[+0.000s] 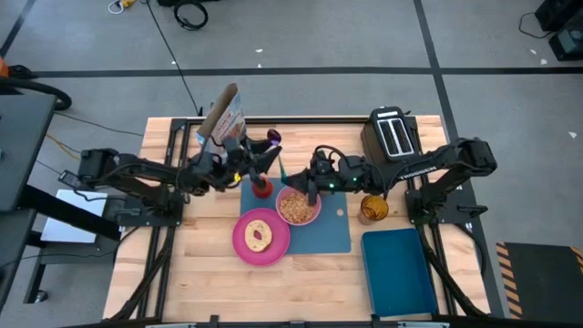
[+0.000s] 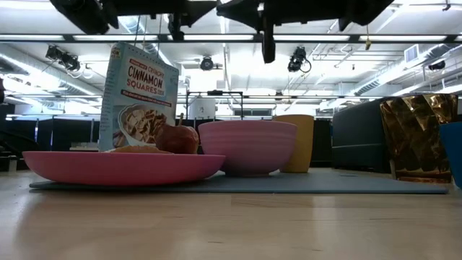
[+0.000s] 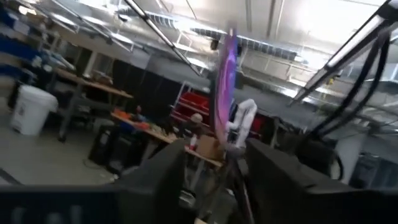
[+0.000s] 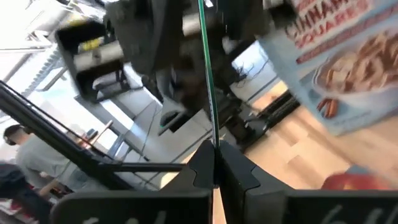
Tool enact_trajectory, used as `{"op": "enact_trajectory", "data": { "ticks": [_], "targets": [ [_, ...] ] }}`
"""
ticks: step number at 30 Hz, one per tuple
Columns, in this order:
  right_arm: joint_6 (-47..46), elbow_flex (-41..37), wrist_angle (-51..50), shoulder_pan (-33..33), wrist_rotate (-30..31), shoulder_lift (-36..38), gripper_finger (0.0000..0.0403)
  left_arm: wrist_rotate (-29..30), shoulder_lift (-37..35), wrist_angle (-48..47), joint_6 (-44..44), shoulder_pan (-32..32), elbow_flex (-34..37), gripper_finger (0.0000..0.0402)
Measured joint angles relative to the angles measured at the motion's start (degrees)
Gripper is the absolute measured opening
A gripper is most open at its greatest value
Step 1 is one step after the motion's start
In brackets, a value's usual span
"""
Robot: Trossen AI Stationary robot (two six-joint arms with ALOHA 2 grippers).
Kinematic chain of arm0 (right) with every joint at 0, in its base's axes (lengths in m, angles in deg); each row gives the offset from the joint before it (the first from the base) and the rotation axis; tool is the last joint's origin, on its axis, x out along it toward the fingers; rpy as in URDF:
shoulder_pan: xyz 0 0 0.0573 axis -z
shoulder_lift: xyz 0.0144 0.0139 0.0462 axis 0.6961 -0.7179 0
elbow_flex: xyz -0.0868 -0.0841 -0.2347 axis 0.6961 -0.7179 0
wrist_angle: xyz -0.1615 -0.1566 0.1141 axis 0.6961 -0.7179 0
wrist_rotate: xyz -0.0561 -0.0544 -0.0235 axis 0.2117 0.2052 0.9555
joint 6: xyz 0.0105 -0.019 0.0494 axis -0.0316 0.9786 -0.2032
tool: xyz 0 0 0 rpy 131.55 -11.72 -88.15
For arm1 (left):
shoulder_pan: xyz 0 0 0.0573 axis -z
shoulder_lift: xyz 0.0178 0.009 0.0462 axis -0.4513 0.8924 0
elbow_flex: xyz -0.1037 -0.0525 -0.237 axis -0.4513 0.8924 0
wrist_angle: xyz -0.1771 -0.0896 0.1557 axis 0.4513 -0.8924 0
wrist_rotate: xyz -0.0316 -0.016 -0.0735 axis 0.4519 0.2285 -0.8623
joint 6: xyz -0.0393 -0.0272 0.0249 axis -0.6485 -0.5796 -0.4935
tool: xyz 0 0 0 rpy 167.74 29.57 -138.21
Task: Arrange a breakfast setting
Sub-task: Put the purple spoon on the blue placemat to the left of the pink bowl
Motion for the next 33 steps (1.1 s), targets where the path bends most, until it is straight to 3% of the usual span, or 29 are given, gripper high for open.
{"op": "enact_trajectory", "data": {
  "ticks": [4,8,14,18,21,26,33],
  "targets": [
    [-5.7,0.0,-6.2,-3.1,1.0,2.5,0.0012,0.1,-5.9,-9.4,6.5,1.3,0.0,0.0226],
    [-12.7,0.0,-20.0,-7.7,8.1,7.4,0.0012,0.0,-13.0,-22.0,10.9,3.6,0.0,0.0252],
    [-32.1,0.0,-41.6,-15.8,18.8,13.9,0.0012,0.3,-22.7,-41.4,11.9,6.4,0.0,0.0252],
    [-45.4,0.0,-47.1,-21.3,21.6,13.8,0.0012,3.6,-26.7,-51.6,14.1,7.5,0.0,0.0244],
    [-49.9,0.6,-48.1,-23.2,22.7,12.9,0.0012,3.7,-27.3,-53.7,15.2,7.7,0.0,0.0239],
    [-54.1,8.2,-61.4,-24.8,23.0,10.3,0.0012,3.7,-27.0,-55.7,15.5,7.7,0.1,0.0233],
    [-70.6,18.4,-74.0,-31.4,20.8,2.5,0.0012,3.7,-27.0,-58.5,14.9,7.7,0.1,0.0233]
  ]
}}
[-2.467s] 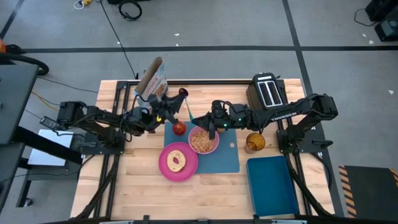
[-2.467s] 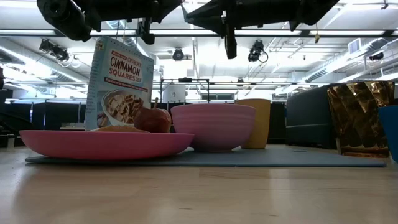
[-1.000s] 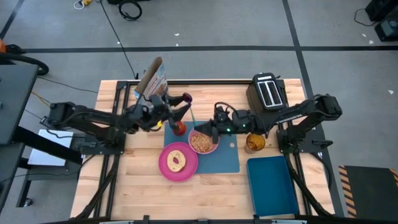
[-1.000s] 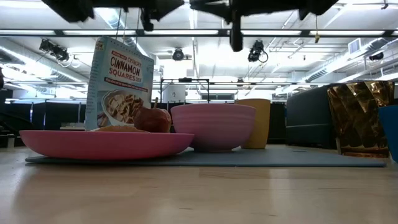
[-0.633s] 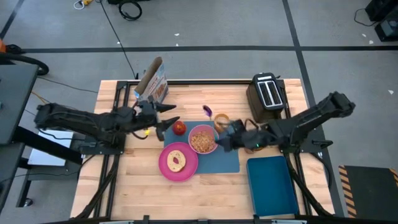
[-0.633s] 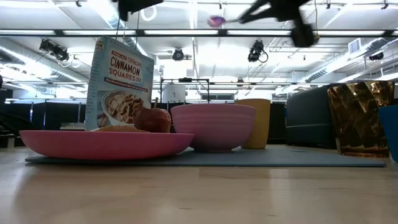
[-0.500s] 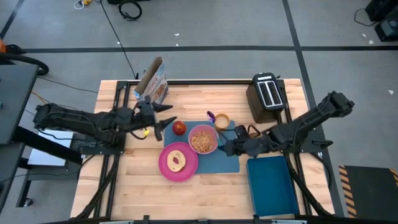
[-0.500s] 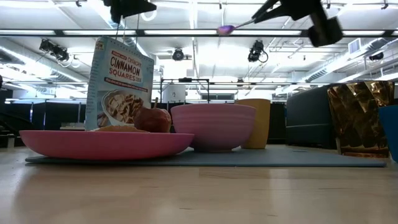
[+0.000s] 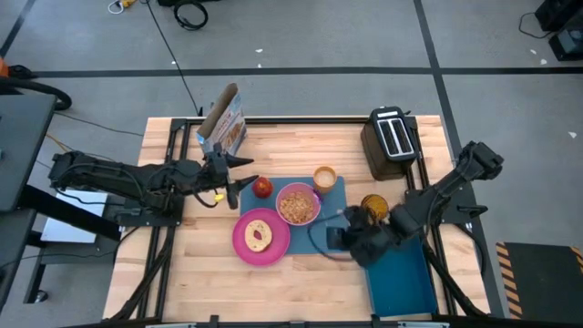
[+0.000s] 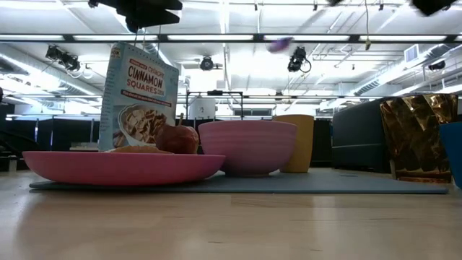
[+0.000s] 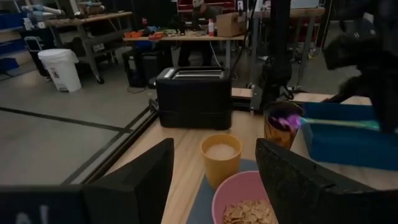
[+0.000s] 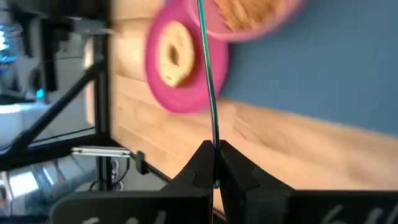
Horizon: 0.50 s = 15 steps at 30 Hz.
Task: Arrange a breakfast setting
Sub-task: Put the purple spoon on the blue placemat to the left of the pink bowl
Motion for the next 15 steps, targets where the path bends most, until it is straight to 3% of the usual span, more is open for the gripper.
{"op": "enact_trajectory", "data": {
  "ticks": [5,15],
  "targets": [
    [-14.6,0.3,-2.0,-5.6,-0.8,-3.6,0.0012,-0.2,0.3,-1.1,0.2,0.0,0.0,0.0233],
    [-15.6,0.3,1.2,-2.0,-13.6,-9.3,0.0012,-0.2,0.3,-6.0,-2.0,6.4,0.0,0.0233]
  ]
}}
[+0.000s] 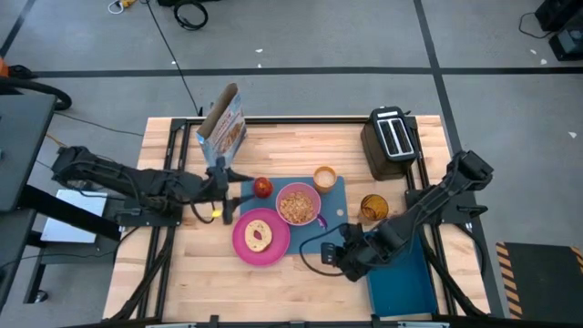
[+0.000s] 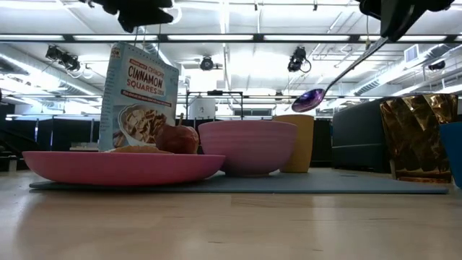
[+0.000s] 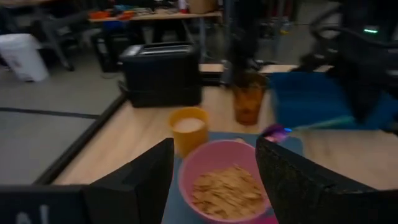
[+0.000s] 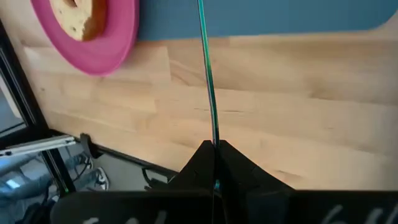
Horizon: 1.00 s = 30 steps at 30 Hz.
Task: Arrange a breakfast setting
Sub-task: Put the purple spoon on the blue placemat to the left of the pink bowl
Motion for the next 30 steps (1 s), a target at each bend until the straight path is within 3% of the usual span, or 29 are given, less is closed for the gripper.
{"op": "enact_trajectory", "data": {
  "ticks": [3,8,14,24,30],
  "targets": [
    [0.0,0.0,-2.1,0.6,-0.2,1.6,0.0012,0.0,0.0,-0.8,-0.4,3.0,0.0,0.0233],
    [-0.1,0.0,-9.6,2.9,-6.6,3.7,0.0012,0.0,0.0,-0.9,-0.8,6.7,0.0,0.0233],
    [0.0,-0.1,-10.5,7.8,-15.4,2.6,0.0012,0.0,0.0,-1.1,-0.8,10.5,0.0,0.0233],
    [2.1,-0.2,-10.6,13.6,-16.7,1.3,0.0012,0.0,0.0,-1.8,-0.8,14.9,0.0,0.0233],
    [3.7,-0.2,-8.4,15.8,-21.1,-2.6,0.0012,0.0,0.0,-2.4,-0.4,16.8,0.0,0.0233]
  ]
}}
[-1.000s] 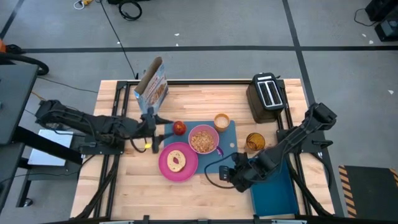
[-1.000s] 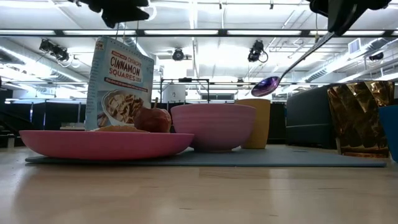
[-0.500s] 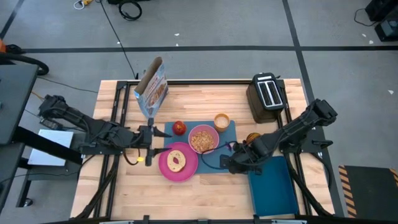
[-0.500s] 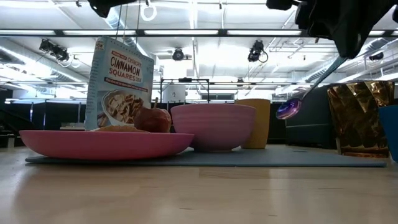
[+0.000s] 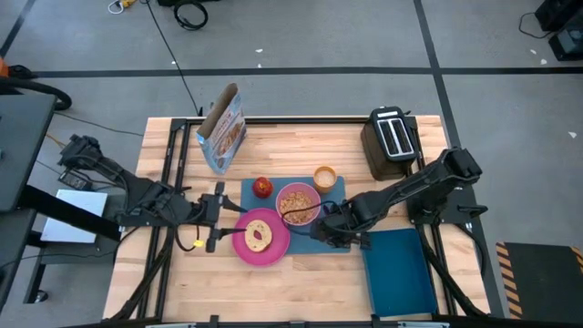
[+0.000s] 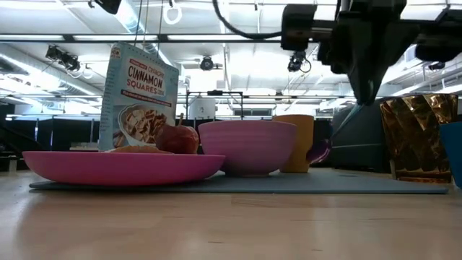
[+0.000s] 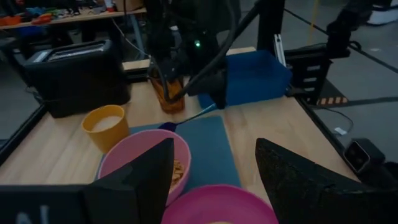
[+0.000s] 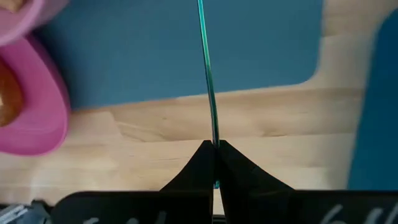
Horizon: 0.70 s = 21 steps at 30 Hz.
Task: Arrange a breakfast setting
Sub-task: Put the purple spoon on the blue placemat to the left of the pink bowl
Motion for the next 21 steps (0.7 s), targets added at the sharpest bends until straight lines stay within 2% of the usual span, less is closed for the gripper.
{"op": "enact_trajectory", "data": {
  "ticks": [15,21],
  "targets": [
    [2.6,-0.1,2.3,3.7,-0.9,-5.4,0.0015,0.0,0.0,-1.4,0.2,3.4,0.0,0.0233],
    [2.0,-0.1,2.3,4.0,-1.4,-6.5,0.0027,0.0,0.0,-2.2,0.1,4.2,0.0,0.0233]
  ]
}}
